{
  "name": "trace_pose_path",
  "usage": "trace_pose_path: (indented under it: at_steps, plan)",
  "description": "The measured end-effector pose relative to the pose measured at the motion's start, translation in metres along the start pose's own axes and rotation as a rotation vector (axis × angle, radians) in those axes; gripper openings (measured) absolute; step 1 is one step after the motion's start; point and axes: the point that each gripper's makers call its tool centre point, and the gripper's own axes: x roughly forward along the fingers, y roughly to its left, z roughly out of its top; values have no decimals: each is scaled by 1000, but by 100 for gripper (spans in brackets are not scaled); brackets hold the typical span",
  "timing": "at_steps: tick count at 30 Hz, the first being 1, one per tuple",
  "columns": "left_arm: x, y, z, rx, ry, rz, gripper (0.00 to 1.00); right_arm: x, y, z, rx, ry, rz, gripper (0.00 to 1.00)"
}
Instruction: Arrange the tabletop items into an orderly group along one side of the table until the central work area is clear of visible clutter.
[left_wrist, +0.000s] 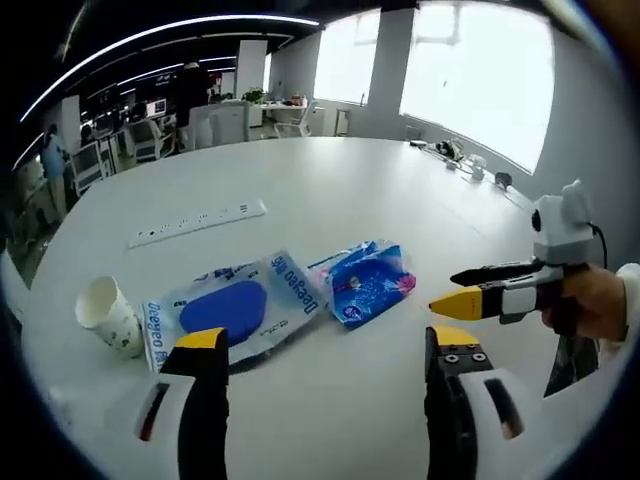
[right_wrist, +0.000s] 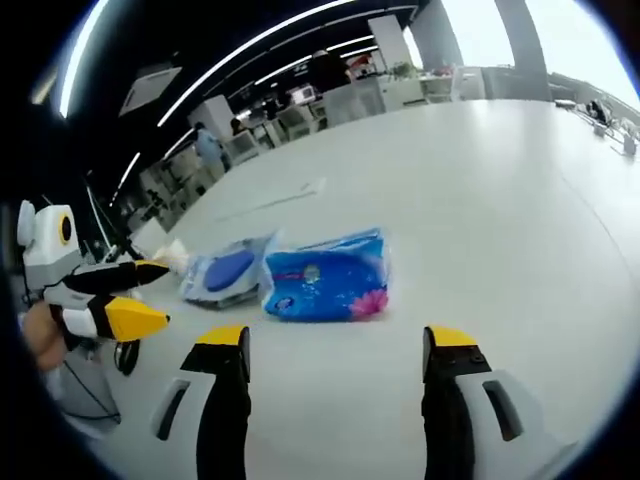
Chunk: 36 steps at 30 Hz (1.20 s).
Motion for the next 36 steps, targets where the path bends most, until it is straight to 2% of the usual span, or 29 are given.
trace_pose_path:
  at_steps: [7, 12, 24, 36]
  plan:
    - [-12, -1, -12, -2, 9, 9, 84, -4, 5, -6, 31, -8, 15, 69]
    - [-21, 6, -24, -16, 25, 26, 85, -4, 13, -14, 36, 4, 36, 69]
    - [-37, 22, -31, -40, 25, 67, 87, -3, 22, -16, 39, 12, 70, 70]
    - [-49, 37, -45, -78, 36, 97, 89, -1, 28, -24, 47, 34, 93, 69]
